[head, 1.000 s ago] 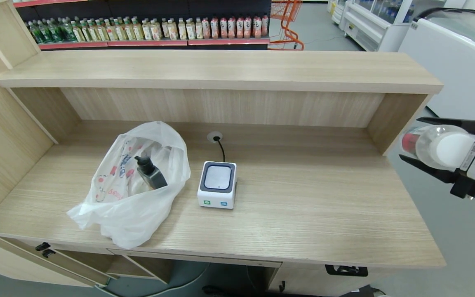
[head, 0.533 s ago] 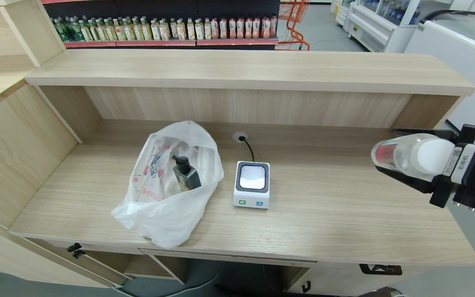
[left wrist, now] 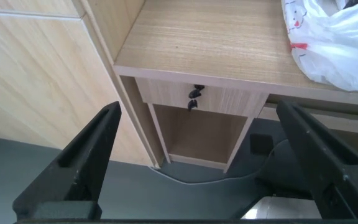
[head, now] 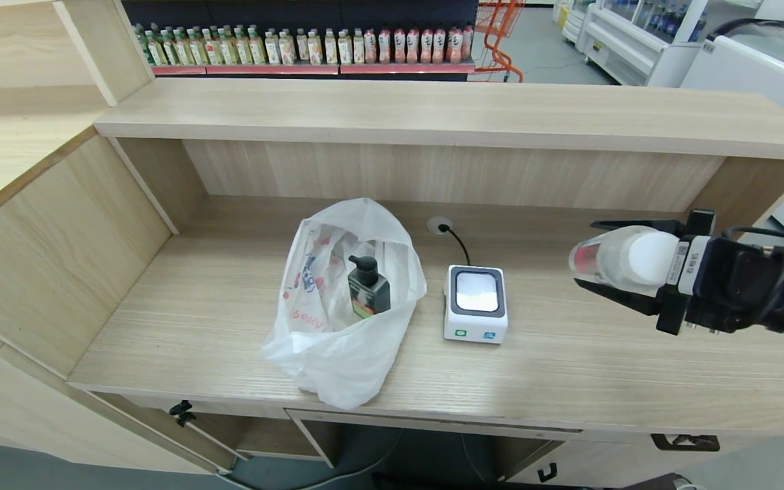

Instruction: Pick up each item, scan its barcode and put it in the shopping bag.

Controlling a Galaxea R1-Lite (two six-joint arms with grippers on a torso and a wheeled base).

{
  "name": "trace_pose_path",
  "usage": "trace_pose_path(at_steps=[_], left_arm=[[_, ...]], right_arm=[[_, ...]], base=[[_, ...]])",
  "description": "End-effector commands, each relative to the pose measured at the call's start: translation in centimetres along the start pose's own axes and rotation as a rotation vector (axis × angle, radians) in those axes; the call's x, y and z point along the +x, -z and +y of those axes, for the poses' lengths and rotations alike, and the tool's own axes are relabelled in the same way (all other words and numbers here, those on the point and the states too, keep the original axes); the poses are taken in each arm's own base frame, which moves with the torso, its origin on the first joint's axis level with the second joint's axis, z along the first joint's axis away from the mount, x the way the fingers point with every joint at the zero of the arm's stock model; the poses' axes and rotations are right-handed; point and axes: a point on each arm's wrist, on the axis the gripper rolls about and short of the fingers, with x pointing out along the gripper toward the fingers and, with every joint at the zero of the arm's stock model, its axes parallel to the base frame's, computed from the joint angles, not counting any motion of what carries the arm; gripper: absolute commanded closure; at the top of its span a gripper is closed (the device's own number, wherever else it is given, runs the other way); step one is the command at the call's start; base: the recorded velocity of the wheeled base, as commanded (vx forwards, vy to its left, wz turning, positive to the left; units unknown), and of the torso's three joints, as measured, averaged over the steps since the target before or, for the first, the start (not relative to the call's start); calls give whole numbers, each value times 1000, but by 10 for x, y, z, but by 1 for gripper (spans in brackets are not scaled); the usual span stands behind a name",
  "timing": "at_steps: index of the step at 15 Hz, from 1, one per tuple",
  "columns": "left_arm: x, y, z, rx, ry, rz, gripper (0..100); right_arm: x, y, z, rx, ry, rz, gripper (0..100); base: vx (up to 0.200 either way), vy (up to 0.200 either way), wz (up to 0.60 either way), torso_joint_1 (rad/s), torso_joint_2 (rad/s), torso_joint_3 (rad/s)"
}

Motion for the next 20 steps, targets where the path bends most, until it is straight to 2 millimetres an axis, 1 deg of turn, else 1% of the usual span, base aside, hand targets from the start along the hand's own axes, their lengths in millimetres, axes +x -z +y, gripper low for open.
trace_pose_path(at_steps=[1,4,7,12,15,20], left_arm=[[0,0,0,0,-1,0,0],[0,0,0,-1,-1,0,0],[0,0,0,-1,-1,0,0],[0,0,0,-1,-1,0,0],[0,0,0,-3,-1,0,0],[0,0,0,-3,-1,0,0]], right_arm=[[15,10,3,19,-37,0,100],[31,22,11,41,-89,-25,100],[58,31,18,23,-107,-142,100],[78,42,27,37,-160,-214,100],[93,51,29,10,-135,-260,100],[108,62,37,8,-153,-319,100]], base=[[0,0,0,0,0,0],[0,0,0,0,0,0],[0,0,0,0,0,0],[0,0,0,0,0,0],[0,0,0,0,0,0],[0,0,0,0,0,0]])
